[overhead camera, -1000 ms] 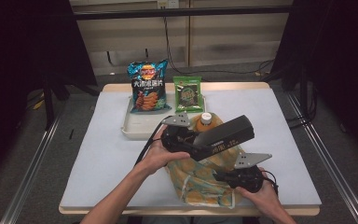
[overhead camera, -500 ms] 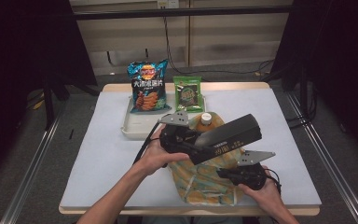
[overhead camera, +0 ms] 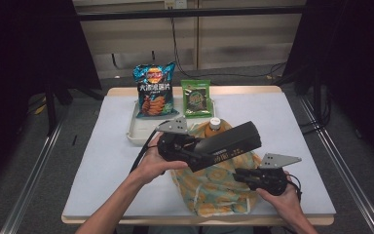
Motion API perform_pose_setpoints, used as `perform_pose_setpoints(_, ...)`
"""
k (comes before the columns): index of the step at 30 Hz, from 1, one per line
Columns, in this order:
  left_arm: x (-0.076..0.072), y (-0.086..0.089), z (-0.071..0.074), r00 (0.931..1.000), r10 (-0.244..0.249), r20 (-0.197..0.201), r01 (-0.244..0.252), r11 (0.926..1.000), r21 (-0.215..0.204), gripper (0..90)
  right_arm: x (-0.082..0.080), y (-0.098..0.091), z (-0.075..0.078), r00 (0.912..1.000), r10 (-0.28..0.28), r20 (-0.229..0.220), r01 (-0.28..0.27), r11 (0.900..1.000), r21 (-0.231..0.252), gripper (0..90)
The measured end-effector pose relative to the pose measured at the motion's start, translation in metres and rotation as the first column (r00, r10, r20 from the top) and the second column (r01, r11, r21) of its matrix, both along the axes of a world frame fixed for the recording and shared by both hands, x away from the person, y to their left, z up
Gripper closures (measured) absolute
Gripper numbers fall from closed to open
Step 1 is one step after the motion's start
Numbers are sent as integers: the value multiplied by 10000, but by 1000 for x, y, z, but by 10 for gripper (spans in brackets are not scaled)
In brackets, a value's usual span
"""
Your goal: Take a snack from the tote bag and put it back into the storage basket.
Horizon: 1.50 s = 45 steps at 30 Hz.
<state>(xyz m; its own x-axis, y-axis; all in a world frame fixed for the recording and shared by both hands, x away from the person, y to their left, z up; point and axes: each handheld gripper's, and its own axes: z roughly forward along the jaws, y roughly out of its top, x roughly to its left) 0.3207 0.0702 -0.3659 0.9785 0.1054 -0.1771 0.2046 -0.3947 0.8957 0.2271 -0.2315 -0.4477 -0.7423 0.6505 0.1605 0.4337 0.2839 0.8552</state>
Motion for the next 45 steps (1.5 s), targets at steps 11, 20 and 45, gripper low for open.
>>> perform_pose_setpoints(11, 7, 16, 6, 9998, 28, 173, -30, 10000, 93, 430, -9, -14, 14, 9967, -398, 713, 347, 9968, 713, 514)
perform_pose_setpoints(20, 15, 34, 15, 9996, 223, 180, -224, 9997, 27, 430, -11, -15, 20, 9902, -845, 1114, 732, 9921, 1018, 280)
perform_pose_setpoints(45, 56, 111, 27, 9894, 1437, 187, -1442, 9891, 289, 430, -12, -24, 14, 9861, -1374, 933, 1263, 9852, 1157, 12)
